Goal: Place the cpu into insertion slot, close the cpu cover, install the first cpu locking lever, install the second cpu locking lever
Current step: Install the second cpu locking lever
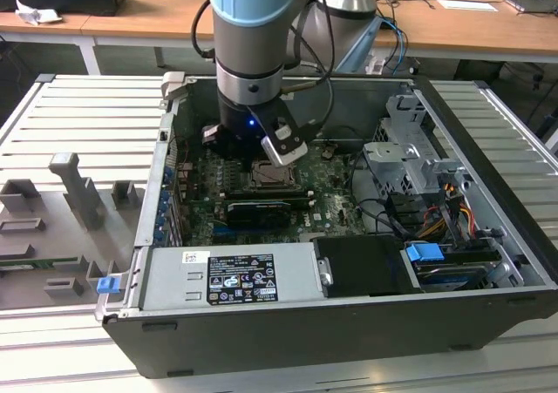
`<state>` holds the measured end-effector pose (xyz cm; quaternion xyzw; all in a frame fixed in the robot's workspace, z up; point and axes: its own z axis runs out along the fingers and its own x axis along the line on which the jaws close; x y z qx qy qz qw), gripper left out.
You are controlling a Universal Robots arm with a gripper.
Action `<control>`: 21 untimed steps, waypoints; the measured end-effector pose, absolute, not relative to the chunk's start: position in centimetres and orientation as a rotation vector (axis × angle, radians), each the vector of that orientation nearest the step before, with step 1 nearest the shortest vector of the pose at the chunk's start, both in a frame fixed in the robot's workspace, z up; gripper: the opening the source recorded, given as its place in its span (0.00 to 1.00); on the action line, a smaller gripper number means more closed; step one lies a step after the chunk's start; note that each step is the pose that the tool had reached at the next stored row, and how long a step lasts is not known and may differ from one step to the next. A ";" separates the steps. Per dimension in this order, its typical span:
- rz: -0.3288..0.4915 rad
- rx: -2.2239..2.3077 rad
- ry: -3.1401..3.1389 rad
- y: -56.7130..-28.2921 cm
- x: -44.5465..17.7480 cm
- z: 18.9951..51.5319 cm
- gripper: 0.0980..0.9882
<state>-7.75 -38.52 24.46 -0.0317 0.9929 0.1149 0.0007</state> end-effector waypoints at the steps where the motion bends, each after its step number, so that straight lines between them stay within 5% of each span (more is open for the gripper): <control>1: 0.361 -0.099 3.120 -38.5 -7.0 24.5 0.01; 21: 0.366 -0.098 3.130 -40.1 -5.4 22.7 0.01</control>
